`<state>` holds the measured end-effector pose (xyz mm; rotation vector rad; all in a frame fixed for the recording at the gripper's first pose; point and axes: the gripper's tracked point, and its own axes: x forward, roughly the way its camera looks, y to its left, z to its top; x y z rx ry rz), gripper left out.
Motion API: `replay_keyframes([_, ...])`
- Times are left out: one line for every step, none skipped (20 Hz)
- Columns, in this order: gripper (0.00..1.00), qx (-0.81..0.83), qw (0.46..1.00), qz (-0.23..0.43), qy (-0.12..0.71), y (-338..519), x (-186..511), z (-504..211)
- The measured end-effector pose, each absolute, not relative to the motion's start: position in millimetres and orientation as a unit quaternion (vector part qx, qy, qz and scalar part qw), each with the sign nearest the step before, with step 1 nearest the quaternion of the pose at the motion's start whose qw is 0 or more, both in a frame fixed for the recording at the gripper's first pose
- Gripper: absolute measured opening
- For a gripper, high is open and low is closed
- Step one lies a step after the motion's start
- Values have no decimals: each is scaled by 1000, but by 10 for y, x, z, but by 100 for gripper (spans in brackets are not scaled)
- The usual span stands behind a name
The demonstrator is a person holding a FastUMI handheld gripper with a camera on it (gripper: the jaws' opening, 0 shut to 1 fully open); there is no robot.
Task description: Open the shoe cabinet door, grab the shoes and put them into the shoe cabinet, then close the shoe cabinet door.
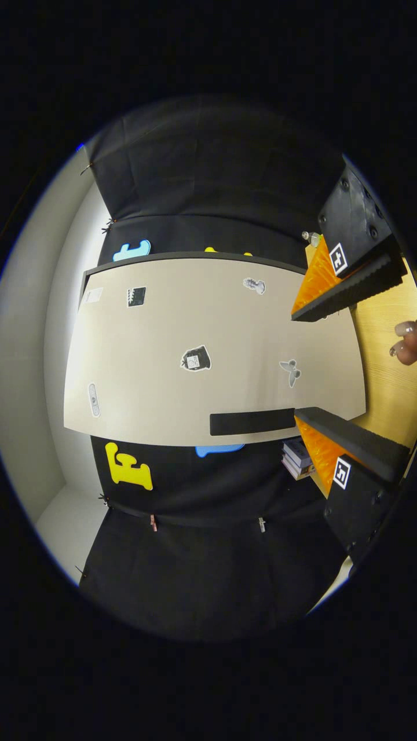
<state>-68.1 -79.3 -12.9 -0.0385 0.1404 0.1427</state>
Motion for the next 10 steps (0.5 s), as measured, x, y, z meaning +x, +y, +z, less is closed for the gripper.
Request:
replay_keyframes([97, -19, 995, 73, 67, -779, -687, -109])
replay_keyframes([97, -19, 995, 75, 63, -763, -697, -81])
replay_keyframes([97, -16, 995, 78, 60, -739, -692, -54])
replay_keyframes([97, -17, 995, 81, 59, -731, -713, -66])
replay_keyframes([97, -18, 995, 82, 59, -736, -725, -76])
replay_keyframes([97, -20, 995, 76, 60, -766, -735, -81])
replay_keyframes([97, -22, 995, 71, 62, -795, -724, -84])
replay_keyframes([97, -24, 995, 68, 65, -784, -741, -92])
replay_keyframes([97, -25, 995, 66, 67, -792, -734, -92])
replay_keyframes([97, -25, 995, 62, 69, -809, -737, -89])
